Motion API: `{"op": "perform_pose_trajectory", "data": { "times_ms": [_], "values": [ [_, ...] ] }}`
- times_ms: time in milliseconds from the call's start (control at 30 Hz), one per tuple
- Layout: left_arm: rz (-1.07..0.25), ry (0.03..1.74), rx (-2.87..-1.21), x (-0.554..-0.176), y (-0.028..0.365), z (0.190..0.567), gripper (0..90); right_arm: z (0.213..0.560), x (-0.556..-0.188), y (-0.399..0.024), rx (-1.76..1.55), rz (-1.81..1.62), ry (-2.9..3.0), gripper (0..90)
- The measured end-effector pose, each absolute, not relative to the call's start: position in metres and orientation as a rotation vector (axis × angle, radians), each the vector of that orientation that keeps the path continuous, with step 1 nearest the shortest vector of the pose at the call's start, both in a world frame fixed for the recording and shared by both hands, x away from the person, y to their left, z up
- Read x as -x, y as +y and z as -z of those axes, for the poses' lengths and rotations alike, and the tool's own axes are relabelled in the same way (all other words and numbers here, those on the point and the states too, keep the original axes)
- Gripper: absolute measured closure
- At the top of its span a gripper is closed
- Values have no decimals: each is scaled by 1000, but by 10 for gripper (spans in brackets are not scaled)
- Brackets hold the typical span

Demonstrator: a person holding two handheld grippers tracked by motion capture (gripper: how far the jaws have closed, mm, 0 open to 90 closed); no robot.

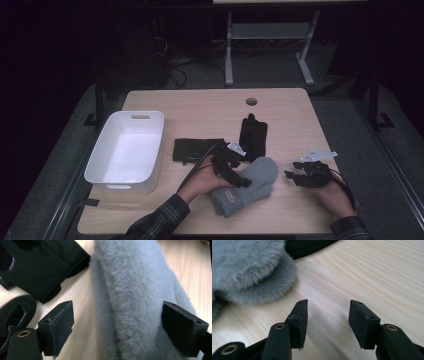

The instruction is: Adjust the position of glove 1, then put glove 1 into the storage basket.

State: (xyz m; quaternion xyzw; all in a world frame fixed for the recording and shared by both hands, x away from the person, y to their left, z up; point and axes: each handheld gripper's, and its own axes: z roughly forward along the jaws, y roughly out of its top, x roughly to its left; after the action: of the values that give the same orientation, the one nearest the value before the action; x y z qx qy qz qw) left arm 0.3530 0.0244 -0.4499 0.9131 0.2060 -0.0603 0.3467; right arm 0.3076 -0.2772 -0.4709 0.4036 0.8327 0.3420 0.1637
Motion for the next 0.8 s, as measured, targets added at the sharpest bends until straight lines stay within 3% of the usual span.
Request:
{"op": "perform_pose_trajectory", "data": {
  "times_ms": [300,500,800],
  "values": [
    [256,498,-2355,-359,23,462,163,472,-308,-277,-1141,-963,2380,480],
    [386,424,-2329,-361,23,465,418,473,-308,-278,-1156,-976,2372,467],
    [415,403,-2374,-359,18,459,694,474,-308,-278,-1151,-979,2374,457]
  ]
}}
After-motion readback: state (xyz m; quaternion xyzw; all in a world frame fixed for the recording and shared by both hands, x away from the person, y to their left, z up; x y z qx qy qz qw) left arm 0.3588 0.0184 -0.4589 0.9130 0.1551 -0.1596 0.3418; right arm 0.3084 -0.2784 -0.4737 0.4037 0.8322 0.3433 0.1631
